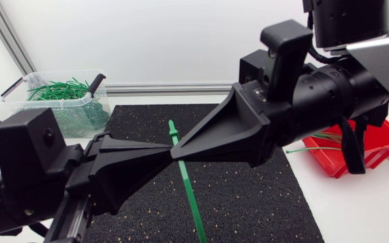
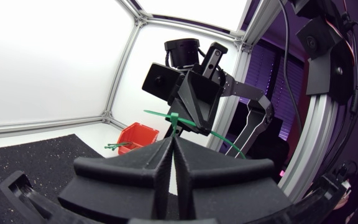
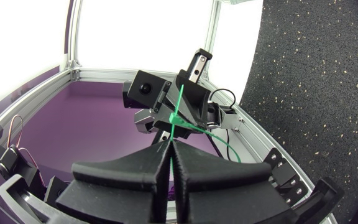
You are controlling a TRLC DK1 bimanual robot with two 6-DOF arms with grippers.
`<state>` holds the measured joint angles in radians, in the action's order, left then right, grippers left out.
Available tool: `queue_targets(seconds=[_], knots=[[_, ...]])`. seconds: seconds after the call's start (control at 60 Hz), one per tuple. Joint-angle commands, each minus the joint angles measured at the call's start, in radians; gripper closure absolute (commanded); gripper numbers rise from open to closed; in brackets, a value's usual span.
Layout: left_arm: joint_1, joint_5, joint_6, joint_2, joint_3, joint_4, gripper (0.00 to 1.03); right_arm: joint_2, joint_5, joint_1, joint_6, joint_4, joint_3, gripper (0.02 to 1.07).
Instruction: Take a green cable tie from the red box, thread the tail through the head to close it, then place it in the transparent bin on the left.
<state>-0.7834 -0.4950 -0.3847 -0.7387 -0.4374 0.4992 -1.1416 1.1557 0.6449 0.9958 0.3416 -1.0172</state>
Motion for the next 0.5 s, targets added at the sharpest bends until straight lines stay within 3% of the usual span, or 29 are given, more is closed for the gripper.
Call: queue_targets(seconds=[0.0, 0.217, 0.3, 0.417, 0.483], knots=[[-0.025, 0.024, 0.07, 0.021, 0.006, -0.01, 0.99, -0.017, 0.001, -0.008, 0.032, 0.004, 0.014, 1.01], [-0.122, 0.119, 0.17, 0.035, 0.003, -0.047, 0.99, -0.033, 0.002, -0.016, 0.023, 0.02, 0.009, 0.88], [-0.109, 0.122, 0.178, 0.019, -0.006, -0.047, 0.99, -0.02, 0.002, -0.014, 0.009, 0.023, 0.012, 0.8], [-0.079, 0.122, 0.214, 0.01, -0.012, -0.054, 0.99, 0.002, 0.002, -0.017, -0.023, 0.025, 0.016, 0.78], [-0.062, 0.122, 0.228, 0.005, -0.014, -0.06, 0.99, 0.013, 0.013, -0.022, -0.036, 0.03, 0.017, 0.7]])
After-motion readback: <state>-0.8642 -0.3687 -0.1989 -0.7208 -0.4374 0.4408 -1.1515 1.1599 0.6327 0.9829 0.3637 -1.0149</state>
